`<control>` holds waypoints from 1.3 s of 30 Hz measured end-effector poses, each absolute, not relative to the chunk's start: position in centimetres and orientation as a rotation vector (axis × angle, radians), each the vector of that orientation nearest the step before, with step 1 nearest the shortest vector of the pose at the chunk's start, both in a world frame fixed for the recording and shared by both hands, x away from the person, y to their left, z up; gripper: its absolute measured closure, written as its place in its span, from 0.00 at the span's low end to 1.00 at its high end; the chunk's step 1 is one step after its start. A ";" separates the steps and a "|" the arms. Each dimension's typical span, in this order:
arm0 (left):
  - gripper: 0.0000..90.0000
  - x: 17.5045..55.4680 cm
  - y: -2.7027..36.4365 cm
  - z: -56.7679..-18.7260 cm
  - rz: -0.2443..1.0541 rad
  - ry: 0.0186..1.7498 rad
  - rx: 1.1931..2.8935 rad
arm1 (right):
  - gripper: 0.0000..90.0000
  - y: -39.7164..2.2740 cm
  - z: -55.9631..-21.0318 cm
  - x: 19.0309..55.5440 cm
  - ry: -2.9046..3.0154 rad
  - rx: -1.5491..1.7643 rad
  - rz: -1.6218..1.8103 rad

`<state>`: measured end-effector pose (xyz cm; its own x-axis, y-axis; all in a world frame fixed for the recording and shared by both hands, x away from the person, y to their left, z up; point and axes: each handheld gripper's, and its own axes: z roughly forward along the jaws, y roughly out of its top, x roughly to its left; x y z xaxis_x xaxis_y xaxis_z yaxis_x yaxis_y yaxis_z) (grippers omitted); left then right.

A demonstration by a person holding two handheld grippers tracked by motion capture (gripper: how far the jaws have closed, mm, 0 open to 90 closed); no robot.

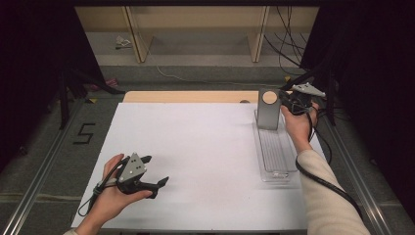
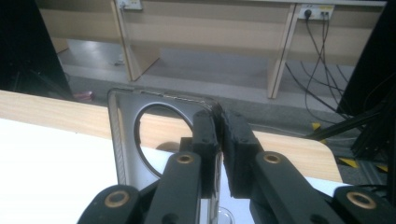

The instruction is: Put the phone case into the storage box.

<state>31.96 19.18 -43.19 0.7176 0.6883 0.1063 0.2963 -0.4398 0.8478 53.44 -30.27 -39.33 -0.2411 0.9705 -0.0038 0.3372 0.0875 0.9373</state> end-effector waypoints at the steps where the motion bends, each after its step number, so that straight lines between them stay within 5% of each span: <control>1: 0.14 32.0 19.2 -43.2 0.560 0.750 2.036 | 0.94 -30.3 -39.4 53.5 1.677 1.306 1.159; 39: 0.14 32.0 19.3 -43.2 0.560 0.756 2.026 | 0.80 -29.2 -39.4 55.5 1.754 1.324 1.051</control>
<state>32.03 19.34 -43.15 0.7133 0.6936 0.1009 0.2985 -0.4308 0.8517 55.54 -29.24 -39.44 -0.2406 0.9691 -0.0539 0.4099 0.1518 0.8994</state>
